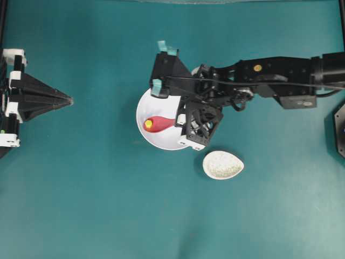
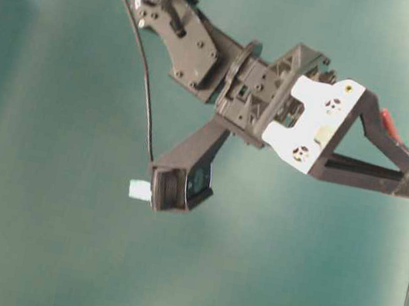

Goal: Scoop the yellow hexagonal prism block from the bowl with a spoon using the right arm.

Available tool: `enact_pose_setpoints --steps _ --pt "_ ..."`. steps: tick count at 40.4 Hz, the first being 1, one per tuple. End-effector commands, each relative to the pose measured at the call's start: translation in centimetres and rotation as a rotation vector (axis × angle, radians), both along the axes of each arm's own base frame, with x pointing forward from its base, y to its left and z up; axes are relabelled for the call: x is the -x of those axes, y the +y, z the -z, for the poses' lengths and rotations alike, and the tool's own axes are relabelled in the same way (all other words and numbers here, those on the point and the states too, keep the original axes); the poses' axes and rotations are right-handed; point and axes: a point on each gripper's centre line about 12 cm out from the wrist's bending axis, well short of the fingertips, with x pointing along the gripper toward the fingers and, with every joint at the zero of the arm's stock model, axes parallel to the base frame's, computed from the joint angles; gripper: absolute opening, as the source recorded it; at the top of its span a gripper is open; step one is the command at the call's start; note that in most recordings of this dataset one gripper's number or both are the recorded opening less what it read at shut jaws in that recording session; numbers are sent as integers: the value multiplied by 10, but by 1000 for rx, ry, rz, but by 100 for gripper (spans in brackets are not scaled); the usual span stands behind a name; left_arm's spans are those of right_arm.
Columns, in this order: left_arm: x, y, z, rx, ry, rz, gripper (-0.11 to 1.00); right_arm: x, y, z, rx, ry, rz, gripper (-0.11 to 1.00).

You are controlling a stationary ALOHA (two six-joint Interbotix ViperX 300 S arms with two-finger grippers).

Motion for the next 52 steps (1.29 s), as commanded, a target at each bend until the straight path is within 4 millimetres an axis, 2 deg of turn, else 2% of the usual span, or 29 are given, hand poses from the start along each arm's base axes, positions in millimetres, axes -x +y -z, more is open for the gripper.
enact_pose_setpoints --steps 1,23,39,52 --pt "-3 0 -8 -1 -20 -1 -1 3 1 -18 6 -71 5 22" --pt "-3 0 -8 0 -17 -1 -1 26 -2 -23 36 -256 47 22" --pt "-3 0 -8 -1 -18 -1 -1 56 -6 -27 80 -472 90 22" --pt "-3 0 -8 -1 -18 -1 -1 75 -7 -28 96 -538 103 22"
